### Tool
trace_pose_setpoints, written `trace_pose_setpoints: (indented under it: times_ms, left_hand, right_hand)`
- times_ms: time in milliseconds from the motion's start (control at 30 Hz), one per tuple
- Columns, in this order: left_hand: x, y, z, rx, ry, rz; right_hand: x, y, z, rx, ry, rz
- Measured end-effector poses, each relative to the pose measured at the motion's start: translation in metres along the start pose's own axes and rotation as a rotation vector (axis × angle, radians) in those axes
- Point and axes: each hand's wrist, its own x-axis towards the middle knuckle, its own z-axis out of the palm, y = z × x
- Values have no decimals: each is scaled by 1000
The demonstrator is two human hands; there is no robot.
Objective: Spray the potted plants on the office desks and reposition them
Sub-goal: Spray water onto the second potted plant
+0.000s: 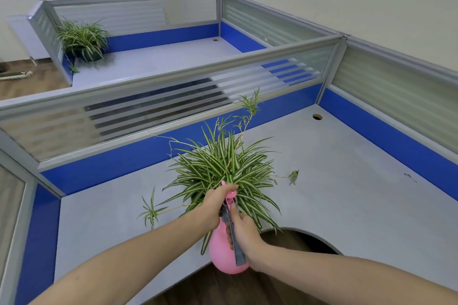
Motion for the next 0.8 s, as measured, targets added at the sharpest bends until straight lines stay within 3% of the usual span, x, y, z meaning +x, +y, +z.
trace_pose_setpoints:
  times_ms: [800]
  left_hand:
    - [5, -2, 10, 80, -52, -24]
  right_hand:
    - [-2, 5, -7, -5, 53, -16]
